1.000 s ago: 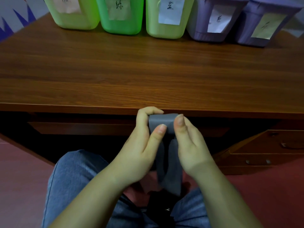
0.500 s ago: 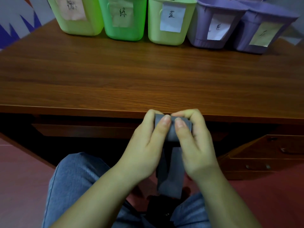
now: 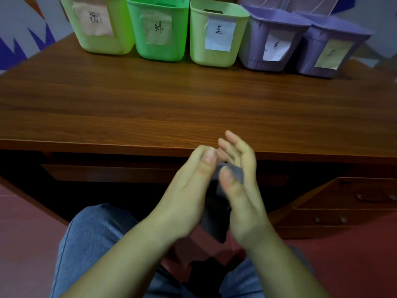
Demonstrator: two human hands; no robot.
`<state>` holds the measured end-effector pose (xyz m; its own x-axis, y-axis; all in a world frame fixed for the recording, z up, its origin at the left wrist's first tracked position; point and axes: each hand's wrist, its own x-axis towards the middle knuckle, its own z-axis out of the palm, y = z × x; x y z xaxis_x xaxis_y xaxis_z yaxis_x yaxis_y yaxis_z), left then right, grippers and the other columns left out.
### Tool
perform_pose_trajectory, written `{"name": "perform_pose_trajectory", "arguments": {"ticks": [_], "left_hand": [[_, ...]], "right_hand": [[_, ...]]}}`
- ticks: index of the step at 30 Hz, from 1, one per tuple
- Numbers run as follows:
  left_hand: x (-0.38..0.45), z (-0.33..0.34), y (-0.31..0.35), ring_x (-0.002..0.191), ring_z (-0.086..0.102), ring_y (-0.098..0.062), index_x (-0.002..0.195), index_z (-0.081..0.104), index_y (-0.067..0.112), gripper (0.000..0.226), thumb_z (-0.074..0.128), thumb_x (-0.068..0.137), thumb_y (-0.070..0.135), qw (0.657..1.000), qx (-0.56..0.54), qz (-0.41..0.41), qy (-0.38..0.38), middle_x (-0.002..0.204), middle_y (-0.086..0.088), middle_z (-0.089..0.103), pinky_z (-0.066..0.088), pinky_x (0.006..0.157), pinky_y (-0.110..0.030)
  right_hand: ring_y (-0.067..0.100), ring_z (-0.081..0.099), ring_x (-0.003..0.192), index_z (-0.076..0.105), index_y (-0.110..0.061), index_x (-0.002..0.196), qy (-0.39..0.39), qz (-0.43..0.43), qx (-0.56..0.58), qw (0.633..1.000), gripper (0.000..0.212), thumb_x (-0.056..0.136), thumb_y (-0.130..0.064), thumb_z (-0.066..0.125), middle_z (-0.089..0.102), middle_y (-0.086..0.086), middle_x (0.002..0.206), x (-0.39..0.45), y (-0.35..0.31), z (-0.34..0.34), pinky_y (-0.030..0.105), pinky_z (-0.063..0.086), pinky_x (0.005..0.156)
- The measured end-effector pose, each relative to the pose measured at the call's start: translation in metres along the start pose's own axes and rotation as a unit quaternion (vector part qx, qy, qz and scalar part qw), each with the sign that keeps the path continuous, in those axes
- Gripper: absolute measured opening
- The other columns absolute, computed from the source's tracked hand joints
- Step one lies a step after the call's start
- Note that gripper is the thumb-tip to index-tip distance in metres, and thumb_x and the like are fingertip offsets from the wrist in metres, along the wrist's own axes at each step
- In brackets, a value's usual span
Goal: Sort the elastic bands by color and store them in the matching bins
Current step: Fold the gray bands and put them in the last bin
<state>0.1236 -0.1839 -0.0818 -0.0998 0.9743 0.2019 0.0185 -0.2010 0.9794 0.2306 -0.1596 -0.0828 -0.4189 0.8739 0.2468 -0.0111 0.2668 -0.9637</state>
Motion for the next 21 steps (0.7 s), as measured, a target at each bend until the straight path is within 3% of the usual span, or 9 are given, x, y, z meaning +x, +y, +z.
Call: {"name": "perform_pose_trajectory", "arguments": {"ticks": [2, 5, 8, 14, 18, 21], "left_hand": [[-0.001, 0.004, 0.003, 0.079, 0.063, -0.018, 0.092, 0.057, 0.025, 0.048, 0.034, 0.083, 0.067, 1.000, 0.027, 0.013, 0.002, 0.085, -0.002, 0.067, 0.050, 0.074, -0.038], [-0.004, 0.007, -0.003, 0.071, 0.057, -0.006, 0.085, 0.057, 0.018, 0.056, 0.026, 0.082, 0.065, 0.997, 0.051, -0.005, 0.049, 0.075, 0.005, 0.063, 0.047, 0.070, -0.024], [-0.009, 0.005, -0.006, 0.072, 0.059, -0.017, 0.083, 0.055, 0.013, 0.067, 0.019, 0.080, 0.070, 0.991, 0.112, -0.012, 0.069, 0.077, -0.005, 0.063, 0.048, 0.071, -0.037], [-0.012, 0.000, -0.008, 0.072, 0.063, -0.010, 0.081, 0.056, 0.022, 0.067, 0.017, 0.078, 0.076, 0.982, 0.171, -0.027, 0.072, 0.075, 0.004, 0.065, 0.051, 0.071, -0.045], [-0.013, 0.004, -0.008, 0.066, 0.060, -0.002, 0.082, 0.051, 0.028, 0.046, 0.027, 0.081, 0.068, 0.980, 0.155, 0.012, 0.125, 0.078, 0.015, 0.063, 0.047, 0.061, -0.021], [-0.012, 0.003, -0.007, 0.077, 0.061, 0.002, 0.093, 0.049, 0.028, 0.036, 0.035, 0.083, 0.060, 0.976, 0.179, 0.049, 0.117, 0.095, 0.019, 0.061, 0.044, 0.061, -0.011]], "right_hand": [[-0.004, 0.037, 0.132, 0.035, -0.045, 0.128, 0.009, 0.008, 0.037, 0.999, 0.085, 0.057, -0.090, 0.049, 0.041, -0.017, 0.142, 0.000, -0.001, -0.001, 0.011, 0.037, 0.099], [-0.009, 0.033, 0.132, 0.031, -0.043, 0.132, -0.001, -0.004, 0.009, 1.000, 0.088, 0.060, -0.091, 0.043, 0.042, -0.033, 0.136, 0.000, -0.002, -0.001, 0.009, 0.032, 0.104], [-0.006, 0.031, 0.135, 0.029, -0.043, 0.134, 0.001, -0.010, -0.014, 1.000, 0.087, 0.062, -0.091, 0.040, 0.034, -0.019, 0.146, -0.002, 0.002, 0.001, 0.010, 0.029, 0.106], [-0.004, 0.036, 0.132, 0.028, -0.042, 0.134, -0.005, -0.026, -0.062, 0.998, 0.088, 0.062, -0.092, 0.036, 0.037, -0.016, 0.145, 0.001, 0.006, 0.003, 0.011, 0.031, 0.105], [0.003, 0.058, 0.109, 0.037, -0.040, 0.131, 0.006, -0.019, -0.063, 0.998, 0.085, 0.064, -0.092, 0.032, 0.057, -0.012, 0.117, 0.005, 0.010, 0.001, 0.016, 0.046, 0.090], [0.004, 0.065, 0.089, 0.060, -0.027, 0.105, 0.015, 0.010, -0.055, 0.998, 0.084, 0.063, -0.093, 0.029, 0.067, -0.008, 0.092, 0.005, 0.012, -0.001, 0.023, 0.051, 0.079]]}}
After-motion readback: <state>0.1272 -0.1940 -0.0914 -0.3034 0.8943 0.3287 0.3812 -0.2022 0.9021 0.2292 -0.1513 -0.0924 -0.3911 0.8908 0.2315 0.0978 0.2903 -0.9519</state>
